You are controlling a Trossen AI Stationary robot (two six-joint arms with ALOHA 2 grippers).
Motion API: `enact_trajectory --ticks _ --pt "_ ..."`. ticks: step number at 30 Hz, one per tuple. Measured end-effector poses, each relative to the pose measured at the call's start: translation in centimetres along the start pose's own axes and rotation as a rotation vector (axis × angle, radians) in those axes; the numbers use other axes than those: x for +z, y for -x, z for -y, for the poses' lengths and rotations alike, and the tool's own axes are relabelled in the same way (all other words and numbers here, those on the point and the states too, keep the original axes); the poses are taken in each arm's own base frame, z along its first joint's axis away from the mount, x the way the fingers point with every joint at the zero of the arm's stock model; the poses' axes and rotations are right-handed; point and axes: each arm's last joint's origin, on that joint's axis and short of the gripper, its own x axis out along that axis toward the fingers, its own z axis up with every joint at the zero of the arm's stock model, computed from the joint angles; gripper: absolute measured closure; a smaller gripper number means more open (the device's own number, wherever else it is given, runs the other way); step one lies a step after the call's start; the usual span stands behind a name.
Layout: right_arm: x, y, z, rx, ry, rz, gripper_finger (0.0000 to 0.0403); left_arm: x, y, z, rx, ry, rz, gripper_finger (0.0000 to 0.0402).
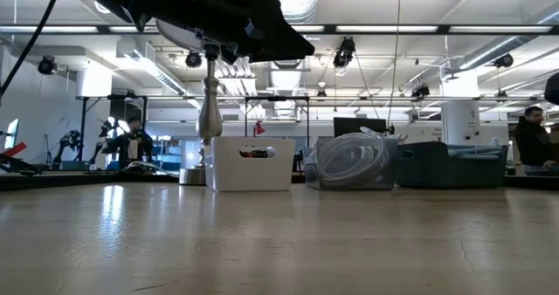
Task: Pick & Place USB Port
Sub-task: Put the blue HDMI cable into the green bin
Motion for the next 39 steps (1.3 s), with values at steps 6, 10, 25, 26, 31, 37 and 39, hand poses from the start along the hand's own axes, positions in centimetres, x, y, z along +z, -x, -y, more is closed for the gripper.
enact_trajectory --ticks 6,10,25,26,31,37,39 --pt "0.2 0.0 0.2 -0.047 0.098 0.057 0.0286 0.0 0.0 0.0 0.0 0.0 0.0 0.0262" --pt "0.2 0.0 0.2 -0.051 0.106 0.061 0.0282 0.0 0.0 0.0 0.0 0.0 0.0 0.0262" --pt "-1.2 0.2 0.5 -0.104 0.002 -0.023 0.0278 0.0 0.0 0.0 0.001 0.0 -0.001 0.0262" --pt "-1.2 0.2 0.5 -0.104 0.001 -0.022 0.0278 0.0 0.0 0.0 0.001 0.0 -0.001 0.0262" --pt "-1.2 0.2 0.5 -0.1 -0.028 -0.019 0.0278 0.0 0.0 0.0 0.0 0.0 0.0 0.0262" --pt "-2.0 -0.4 1.5 -0.134 -0.034 -0.035 0.028 0.0 0.0 0.0 0.001 0.0 0.0 0.0262" --pt "-2.4 -0.6 2.1 -0.157 -0.039 -0.031 0.0283 0.0 0.0 0.0 0.001 0.0 0.0 0.0262"
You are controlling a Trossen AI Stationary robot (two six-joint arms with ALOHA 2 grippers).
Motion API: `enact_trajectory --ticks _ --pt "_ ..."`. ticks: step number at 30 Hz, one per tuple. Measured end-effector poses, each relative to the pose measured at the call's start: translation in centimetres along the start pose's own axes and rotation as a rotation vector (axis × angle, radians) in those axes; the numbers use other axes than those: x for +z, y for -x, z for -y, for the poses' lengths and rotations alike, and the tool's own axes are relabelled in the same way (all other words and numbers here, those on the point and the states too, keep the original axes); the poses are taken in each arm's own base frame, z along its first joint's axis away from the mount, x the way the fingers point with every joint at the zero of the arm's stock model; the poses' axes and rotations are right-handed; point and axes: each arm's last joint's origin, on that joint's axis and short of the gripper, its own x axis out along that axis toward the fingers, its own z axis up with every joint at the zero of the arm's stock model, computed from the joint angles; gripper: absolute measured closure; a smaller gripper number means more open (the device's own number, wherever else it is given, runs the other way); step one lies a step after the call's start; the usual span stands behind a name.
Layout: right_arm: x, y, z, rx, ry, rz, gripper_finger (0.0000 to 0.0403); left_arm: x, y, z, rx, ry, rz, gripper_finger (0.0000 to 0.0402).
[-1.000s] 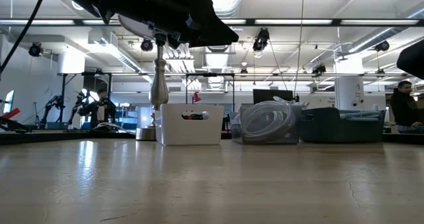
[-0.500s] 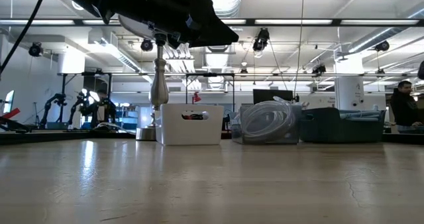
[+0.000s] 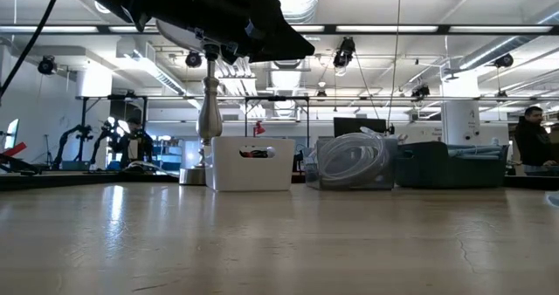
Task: Pick & Place USB Port
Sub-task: Put the blue HDMI cable into the green bin
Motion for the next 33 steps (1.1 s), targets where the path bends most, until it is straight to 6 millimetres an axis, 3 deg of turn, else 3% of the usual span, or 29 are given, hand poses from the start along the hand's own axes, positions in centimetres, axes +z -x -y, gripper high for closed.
enact_trajectory --ticks 8,18,23,33 --pt "-0.8 -0.7 1.1 -0.044 -0.02 0.017 0.0296 0.0 0.0 0.0 0.0 0.0 0.0 0.0262" --pt "-0.6 -0.8 0.9 -0.043 0.256 0.064 0.0337 0.0 0.0 0.0 0.0 0.0 0.0 0.0262" --pt "-0.6 -0.9 0.9 -0.048 0.299 0.07 0.0361 0.0 0.0 0.0 0.0 0.0 0.0 0.0262" --pt "0.3 0.1 1.8 -0.185 0.294 0.237 0.0357 0.0 0.0 0.0 0.0 0.001 0.0 0.0262"
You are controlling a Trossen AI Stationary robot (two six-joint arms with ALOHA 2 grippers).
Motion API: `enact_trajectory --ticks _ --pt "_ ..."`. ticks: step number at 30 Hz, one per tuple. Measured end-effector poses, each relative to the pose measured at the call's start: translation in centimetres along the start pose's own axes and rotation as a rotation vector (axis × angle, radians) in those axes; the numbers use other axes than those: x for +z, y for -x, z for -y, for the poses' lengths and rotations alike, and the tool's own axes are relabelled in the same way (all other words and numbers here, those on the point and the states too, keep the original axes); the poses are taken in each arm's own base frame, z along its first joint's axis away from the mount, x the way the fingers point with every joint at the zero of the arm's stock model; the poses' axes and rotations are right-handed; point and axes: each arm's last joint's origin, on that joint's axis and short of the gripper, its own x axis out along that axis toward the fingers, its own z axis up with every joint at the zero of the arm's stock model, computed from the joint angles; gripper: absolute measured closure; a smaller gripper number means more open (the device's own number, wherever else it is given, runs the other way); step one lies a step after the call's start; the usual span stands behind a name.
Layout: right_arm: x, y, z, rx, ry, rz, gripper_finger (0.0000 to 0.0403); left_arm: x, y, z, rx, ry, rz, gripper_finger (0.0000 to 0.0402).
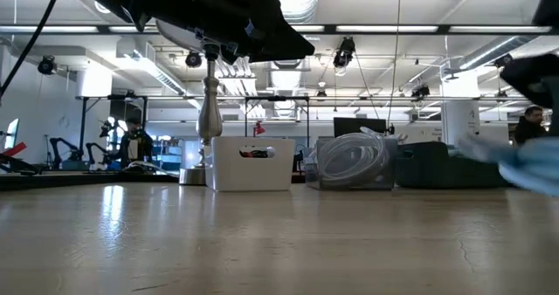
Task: Pick & Place USB Port
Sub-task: Put the blue HDMI cable into the green bin
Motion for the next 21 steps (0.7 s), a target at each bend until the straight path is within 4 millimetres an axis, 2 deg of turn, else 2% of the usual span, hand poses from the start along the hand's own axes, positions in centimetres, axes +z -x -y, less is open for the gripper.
enact_trajectory --ticks 11,21 --pt "1.6 3.5 3.1 -0.267 -0.018 0.263 0.0355 -0.4 0.0 0.0 -0.001 0.064 -0.039 0.0262" --pt "2.9 6.4 7.8 -0.496 -0.085 0.4 0.0356 -1.3 0.1 0.0 0.008 0.158 -0.121 0.0262"
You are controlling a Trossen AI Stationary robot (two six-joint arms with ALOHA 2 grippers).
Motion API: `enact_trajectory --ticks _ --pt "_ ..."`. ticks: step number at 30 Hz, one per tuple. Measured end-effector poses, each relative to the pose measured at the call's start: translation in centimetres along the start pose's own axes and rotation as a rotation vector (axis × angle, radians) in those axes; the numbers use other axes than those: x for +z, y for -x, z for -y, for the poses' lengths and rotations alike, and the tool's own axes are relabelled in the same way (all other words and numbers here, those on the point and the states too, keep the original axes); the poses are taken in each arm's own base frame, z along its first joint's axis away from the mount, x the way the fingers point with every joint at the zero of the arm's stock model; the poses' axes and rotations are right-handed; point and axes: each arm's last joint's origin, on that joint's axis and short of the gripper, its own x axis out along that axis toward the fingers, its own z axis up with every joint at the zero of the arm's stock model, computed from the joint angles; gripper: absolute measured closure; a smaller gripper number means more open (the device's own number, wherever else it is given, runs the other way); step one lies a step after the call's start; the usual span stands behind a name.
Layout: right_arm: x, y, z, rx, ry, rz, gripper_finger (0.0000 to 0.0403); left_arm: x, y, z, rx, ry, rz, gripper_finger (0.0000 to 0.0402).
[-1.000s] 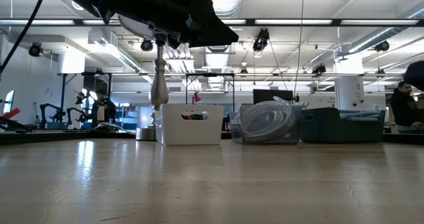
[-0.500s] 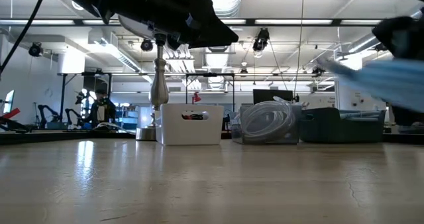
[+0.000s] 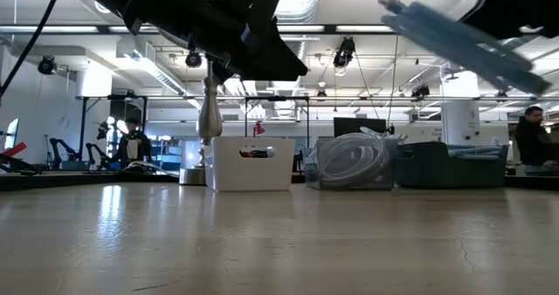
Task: Pick & Place USB Port
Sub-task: Put the blue HDMI cable into the green bin
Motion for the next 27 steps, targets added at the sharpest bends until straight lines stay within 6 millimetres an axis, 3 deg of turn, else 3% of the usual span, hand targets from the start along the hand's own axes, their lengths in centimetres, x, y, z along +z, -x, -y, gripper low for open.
enact_trajectory --ticks 7,14,22,27 --pt "-0.1 -2.0 4.8 -0.183 -0.086 -0.092 0.0356 0.0 0.0 0.0 0.0 0.06 -0.001 0.0262" --pt "-2.9 -3.7 9.5 -0.447 -0.222 -0.229 0.0354 -0.2 0.0 0.0 0.004 0.105 -0.015 0.0262" --pt "-7.5 -5.5 12.0 -0.658 -0.22 -0.37 0.0353 -0.3 0.0 0.0 0.005 0.142 -0.02 0.0262" --pt "-7.8 -6.2 13.0 -0.749 -0.297 -0.401 0.0353 -0.3 0.0 -0.1 0.008 0.143 -0.018 0.0262"
